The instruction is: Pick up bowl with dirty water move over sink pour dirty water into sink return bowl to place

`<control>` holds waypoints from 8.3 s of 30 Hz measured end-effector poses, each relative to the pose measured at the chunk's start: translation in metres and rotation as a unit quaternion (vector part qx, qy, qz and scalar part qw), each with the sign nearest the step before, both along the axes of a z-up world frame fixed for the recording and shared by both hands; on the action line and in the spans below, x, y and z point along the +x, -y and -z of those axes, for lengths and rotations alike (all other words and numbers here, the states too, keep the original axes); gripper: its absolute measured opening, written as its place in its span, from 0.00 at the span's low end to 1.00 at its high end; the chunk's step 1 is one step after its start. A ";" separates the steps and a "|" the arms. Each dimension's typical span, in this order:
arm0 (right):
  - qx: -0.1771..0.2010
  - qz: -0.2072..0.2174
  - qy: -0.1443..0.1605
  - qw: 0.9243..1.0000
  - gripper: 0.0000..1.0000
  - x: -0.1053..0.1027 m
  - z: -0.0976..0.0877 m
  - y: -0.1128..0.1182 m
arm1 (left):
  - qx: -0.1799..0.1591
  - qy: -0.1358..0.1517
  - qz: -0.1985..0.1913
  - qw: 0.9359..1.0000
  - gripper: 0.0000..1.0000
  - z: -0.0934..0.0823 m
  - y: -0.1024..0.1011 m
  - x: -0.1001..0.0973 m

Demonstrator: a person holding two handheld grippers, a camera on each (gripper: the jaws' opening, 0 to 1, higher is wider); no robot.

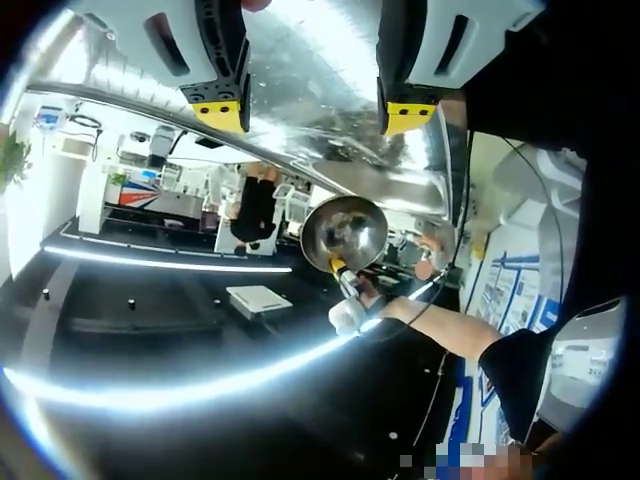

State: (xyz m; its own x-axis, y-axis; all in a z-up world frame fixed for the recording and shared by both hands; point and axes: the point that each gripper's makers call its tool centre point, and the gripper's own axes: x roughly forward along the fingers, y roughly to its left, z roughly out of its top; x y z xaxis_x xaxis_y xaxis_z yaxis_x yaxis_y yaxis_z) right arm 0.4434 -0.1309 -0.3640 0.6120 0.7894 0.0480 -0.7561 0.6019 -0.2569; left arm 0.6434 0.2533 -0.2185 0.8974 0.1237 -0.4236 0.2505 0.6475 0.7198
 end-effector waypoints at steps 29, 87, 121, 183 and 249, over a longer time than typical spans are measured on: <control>-0.020 0.011 0.002 1.000 0.43 0.002 0.005 -0.001 | 0.046 0.054 -0.001 0.997 0.00 -0.020 -0.008 -0.002; -0.037 0.021 -0.011 0.999 0.43 0.007 0.012 -0.001 | 0.237 0.114 0.084 0.961 0.00 -0.030 0.010 -0.003; -0.027 0.019 -0.008 0.999 0.42 0.005 0.009 0.000 | 0.048 0.030 0.026 0.998 0.00 -0.029 0.006 -0.003; 0.026 0.007 -0.007 1.000 0.42 0.001 -0.005 0.004 | -0.277 -0.133 0.007 0.952 0.00 0.033 0.076 -0.008; 0.023 -0.004 -0.008 1.000 0.42 -0.002 -0.005 0.002 | -0.424 -0.250 0.013 0.870 0.00 0.104 0.212 0.020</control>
